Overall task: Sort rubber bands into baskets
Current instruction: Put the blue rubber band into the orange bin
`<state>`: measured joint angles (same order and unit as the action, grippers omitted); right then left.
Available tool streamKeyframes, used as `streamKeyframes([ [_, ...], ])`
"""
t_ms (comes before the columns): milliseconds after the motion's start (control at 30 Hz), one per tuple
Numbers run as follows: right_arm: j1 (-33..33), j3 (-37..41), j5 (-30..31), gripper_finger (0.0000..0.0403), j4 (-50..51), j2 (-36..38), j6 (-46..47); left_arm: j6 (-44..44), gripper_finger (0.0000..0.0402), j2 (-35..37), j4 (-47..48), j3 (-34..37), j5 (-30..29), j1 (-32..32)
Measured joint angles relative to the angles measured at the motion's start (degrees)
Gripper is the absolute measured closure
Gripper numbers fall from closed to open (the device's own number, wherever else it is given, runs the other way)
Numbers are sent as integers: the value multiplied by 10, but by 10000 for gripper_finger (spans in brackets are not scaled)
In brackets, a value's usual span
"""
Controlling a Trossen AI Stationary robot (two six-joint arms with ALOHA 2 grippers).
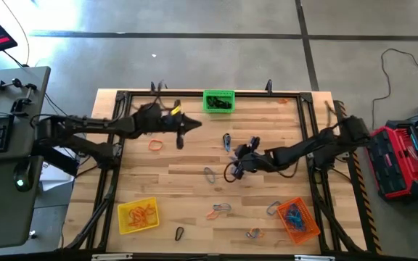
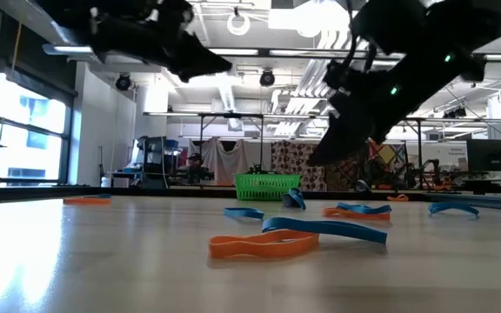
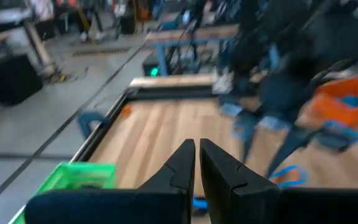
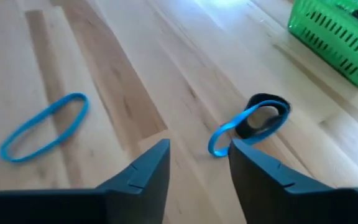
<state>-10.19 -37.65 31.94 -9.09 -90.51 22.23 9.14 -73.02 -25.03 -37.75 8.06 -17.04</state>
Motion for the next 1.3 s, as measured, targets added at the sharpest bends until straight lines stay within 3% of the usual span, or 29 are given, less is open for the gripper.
streamKeyframes([
  [267,11,-19,54,234,-59,-99,18,-40,387,55,-136,106,-10,46],
  [567,41,-51,29,238,-64,-149,47,-44,387,63,-140,119,-20,82],
  [733,62,-51,-6,283,-64,-163,62,-40,387,63,-139,119,-47,98],
  [967,65,-51,-11,394,-61,-159,60,-35,387,62,-126,118,-47,109],
  [1100,65,-51,-57,387,-53,-140,78,-32,387,62,-120,118,-48,115],
  [1300,44,-51,-76,400,-7,-66,75,-18,387,62,-118,118,-73,123],
])
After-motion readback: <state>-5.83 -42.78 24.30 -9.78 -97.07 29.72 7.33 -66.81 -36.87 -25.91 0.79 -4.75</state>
